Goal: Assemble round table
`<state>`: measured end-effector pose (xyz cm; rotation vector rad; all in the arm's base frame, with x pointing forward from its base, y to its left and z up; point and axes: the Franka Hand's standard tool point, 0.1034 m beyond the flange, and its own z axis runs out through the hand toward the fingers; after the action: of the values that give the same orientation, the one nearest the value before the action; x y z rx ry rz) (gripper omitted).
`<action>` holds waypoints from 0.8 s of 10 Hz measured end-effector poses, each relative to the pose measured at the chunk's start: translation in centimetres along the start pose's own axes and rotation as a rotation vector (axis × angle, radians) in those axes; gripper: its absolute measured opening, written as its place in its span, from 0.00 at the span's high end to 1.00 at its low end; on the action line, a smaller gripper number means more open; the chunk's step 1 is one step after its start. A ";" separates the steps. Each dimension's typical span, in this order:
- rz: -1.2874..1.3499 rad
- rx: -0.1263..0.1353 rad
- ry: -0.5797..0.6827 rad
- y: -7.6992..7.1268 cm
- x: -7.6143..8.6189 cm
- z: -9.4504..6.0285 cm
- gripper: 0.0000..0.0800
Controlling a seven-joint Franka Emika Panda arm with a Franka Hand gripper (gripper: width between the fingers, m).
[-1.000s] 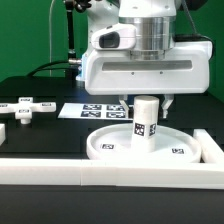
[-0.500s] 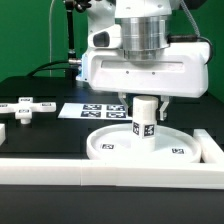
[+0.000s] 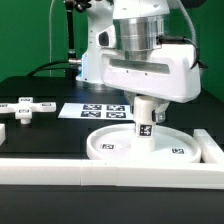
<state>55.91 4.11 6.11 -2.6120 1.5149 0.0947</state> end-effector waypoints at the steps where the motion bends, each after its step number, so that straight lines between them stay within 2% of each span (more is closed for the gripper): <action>1: 0.046 0.002 -0.002 0.0 0.0 0.0 0.49; 4: 0.376 0.057 -0.033 -0.1 0.2 0.0 0.49; 6: 0.528 0.072 -0.054 -0.2 0.3 0.0 0.49; 8: 0.745 0.110 -0.079 -0.5 0.5 -0.1 0.49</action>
Offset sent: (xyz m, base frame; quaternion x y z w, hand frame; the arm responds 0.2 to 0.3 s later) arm -0.0055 -0.0119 -0.0025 0.0345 -0.0039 0.2940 0.9552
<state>56.57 3.91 6.15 -1.8092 2.2867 0.1693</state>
